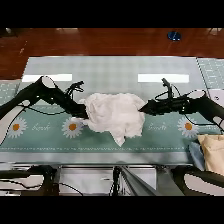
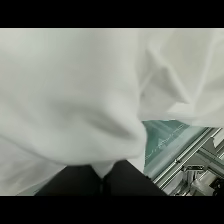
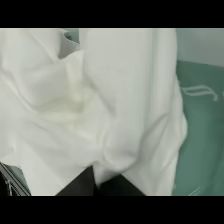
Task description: Fold the shirts.
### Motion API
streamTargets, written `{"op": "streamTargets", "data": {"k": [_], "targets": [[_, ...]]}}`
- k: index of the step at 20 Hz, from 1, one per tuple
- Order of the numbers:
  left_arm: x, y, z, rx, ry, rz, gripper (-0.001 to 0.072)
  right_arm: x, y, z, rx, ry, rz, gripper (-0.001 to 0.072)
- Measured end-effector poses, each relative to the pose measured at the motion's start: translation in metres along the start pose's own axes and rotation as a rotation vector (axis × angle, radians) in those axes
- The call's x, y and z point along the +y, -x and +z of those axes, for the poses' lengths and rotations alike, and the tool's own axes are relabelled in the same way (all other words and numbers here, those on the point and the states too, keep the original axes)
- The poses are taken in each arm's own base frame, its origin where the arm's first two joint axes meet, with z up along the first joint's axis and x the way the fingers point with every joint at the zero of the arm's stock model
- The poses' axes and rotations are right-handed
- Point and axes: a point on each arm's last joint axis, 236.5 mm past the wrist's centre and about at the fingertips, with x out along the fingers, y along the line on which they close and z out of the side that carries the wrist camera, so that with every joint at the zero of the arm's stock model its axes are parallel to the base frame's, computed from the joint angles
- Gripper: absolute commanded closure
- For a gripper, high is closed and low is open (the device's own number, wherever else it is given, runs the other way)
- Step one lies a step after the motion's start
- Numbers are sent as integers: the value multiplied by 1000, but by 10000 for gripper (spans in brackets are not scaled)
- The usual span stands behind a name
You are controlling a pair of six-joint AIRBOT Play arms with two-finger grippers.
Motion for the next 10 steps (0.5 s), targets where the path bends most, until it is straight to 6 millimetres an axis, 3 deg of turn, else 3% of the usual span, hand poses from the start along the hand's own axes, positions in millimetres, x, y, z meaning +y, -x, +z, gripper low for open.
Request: {"op": "streamTargets", "data": {"k": [3, 5, 8, 10], "targets": [[-12, 24, 5, -32, -28, -11, 689, 31, 19, 18, -72, 49, 59, 690], [-27, 63, 18, -130, -73, 11, 689, 64, 53, 38, -166, 120, 101, 690], [-75, 152, 36, -373, -192, 61, 689, 135, 123, 65, -351, 259, 154, 690], [-131, 221, 36, -570, -305, 88, 689, 193, 174, 71, -475, 391, 177, 690]]}}
